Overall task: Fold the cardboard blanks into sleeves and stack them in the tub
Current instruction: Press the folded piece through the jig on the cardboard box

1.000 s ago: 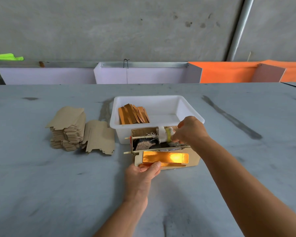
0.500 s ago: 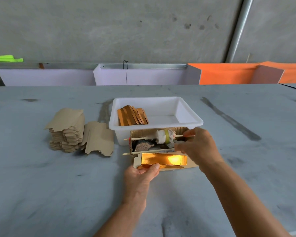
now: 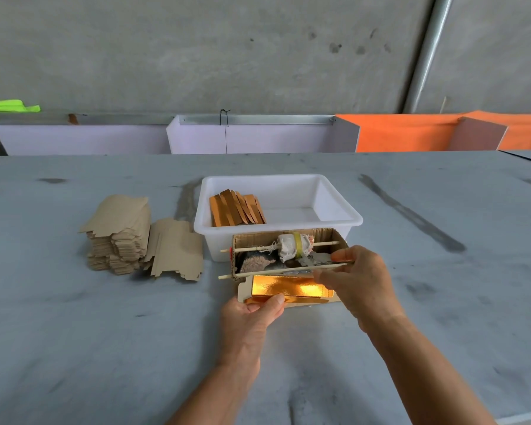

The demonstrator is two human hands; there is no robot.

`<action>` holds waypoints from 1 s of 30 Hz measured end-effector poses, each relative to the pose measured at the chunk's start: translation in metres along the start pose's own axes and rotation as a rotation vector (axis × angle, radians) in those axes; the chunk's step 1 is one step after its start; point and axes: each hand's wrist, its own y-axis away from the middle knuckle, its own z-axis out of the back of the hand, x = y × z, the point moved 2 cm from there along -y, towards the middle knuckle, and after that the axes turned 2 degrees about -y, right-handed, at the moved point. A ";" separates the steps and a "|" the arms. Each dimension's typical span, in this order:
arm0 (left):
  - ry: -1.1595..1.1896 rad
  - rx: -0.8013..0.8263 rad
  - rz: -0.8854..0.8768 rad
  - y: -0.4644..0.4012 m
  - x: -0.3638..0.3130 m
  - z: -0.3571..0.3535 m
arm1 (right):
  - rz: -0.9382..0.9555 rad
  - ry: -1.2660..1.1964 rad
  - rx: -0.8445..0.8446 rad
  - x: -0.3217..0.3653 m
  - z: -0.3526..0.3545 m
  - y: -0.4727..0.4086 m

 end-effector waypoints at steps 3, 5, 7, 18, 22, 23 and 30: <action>-0.007 -0.009 0.003 0.000 -0.001 0.000 | 0.002 0.005 -0.005 -0.001 0.000 0.001; -0.007 -0.016 0.005 0.001 -0.001 0.000 | 0.004 0.013 -0.008 -0.002 0.000 0.001; -0.006 -0.022 0.013 0.001 -0.002 0.000 | -0.001 0.010 -0.018 -0.004 0.000 0.002; 0.002 -0.042 0.057 0.006 -0.006 0.004 | -0.032 -0.021 -0.043 -0.017 -0.004 0.002; -0.019 -0.066 0.060 0.010 -0.007 0.006 | -0.032 -0.031 -0.047 -0.020 -0.006 0.001; -0.029 -0.073 0.058 0.010 -0.007 0.007 | -0.036 -0.030 -0.048 -0.021 -0.006 0.000; -0.048 -0.104 0.067 0.015 -0.012 0.007 | -0.031 0.001 -0.040 -0.023 -0.006 -0.003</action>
